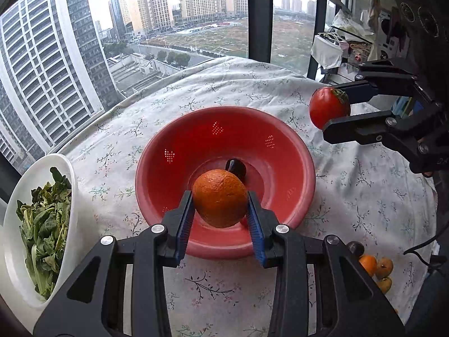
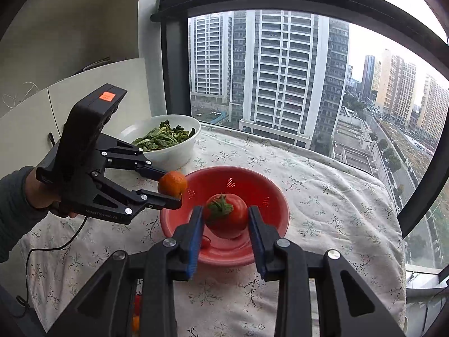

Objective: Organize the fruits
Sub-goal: 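Carry both fruits into the red colander and open both tools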

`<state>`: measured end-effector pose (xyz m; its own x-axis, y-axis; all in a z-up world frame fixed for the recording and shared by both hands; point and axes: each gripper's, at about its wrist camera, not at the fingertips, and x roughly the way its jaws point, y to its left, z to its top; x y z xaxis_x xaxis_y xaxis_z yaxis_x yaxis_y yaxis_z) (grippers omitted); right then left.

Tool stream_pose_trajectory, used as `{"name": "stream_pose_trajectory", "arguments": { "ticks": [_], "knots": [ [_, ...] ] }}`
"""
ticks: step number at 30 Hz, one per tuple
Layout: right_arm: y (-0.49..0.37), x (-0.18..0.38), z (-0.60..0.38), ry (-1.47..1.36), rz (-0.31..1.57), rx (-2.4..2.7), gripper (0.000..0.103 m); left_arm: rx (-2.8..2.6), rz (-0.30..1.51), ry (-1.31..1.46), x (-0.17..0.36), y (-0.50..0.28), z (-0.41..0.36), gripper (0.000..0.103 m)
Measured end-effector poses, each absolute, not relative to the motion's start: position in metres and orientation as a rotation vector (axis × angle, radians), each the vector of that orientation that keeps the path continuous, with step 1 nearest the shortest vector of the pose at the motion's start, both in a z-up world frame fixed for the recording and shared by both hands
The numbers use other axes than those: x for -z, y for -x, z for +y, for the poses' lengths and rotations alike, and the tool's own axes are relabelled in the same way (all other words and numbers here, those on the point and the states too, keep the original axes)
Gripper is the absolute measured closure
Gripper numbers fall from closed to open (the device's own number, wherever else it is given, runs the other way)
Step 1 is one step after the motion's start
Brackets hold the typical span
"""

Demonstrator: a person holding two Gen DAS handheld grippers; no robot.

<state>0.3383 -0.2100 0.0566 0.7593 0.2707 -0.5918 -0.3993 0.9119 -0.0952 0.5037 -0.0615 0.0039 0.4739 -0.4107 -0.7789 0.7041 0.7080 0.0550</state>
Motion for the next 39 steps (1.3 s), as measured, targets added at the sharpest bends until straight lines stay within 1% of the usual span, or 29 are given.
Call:
{"name": "stream_pose_trajectory", "arguments": {
  "ticks": [6,12,23,30,31,33,35,39],
  "knots": [
    [-0.382,-0.015,-0.199,0.28,0.75,-0.38,0.069,0.717,0.885,-0.453,0.02,-0.527,-0.08,0.068],
    [-0.403,0.009,-0.194,0.309,0.835,-0.39,0.069,0.724,0.922,-0.482,0.037,-0.54,-0.092,0.068],
    [-0.42,0.026,-0.191,0.326,0.941,-0.384,0.069,0.749,0.963,-0.468,0.044,-0.548,-0.098,0.068],
    [-0.424,0.023,-0.189,0.326,0.975,-0.382,0.069,0.748,0.988,-0.485,0.046,-0.55,-0.101,0.067],
    [-0.422,0.022,-0.19,0.327,0.977,-0.381,0.069,0.748,0.988,-0.486,0.046,-0.55,-0.102,0.066],
    [-0.425,0.025,-0.191,0.324,0.978,-0.382,0.069,0.752,0.988,-0.466,0.045,-0.549,-0.101,0.051],
    [-0.426,0.025,-0.192,0.321,0.979,-0.377,0.069,0.746,0.992,-0.457,0.046,-0.552,-0.102,0.049],
    [-0.429,0.027,-0.191,0.32,0.977,-0.374,0.069,0.751,0.985,-0.45,0.045,-0.547,-0.098,0.049]
  ]
}}
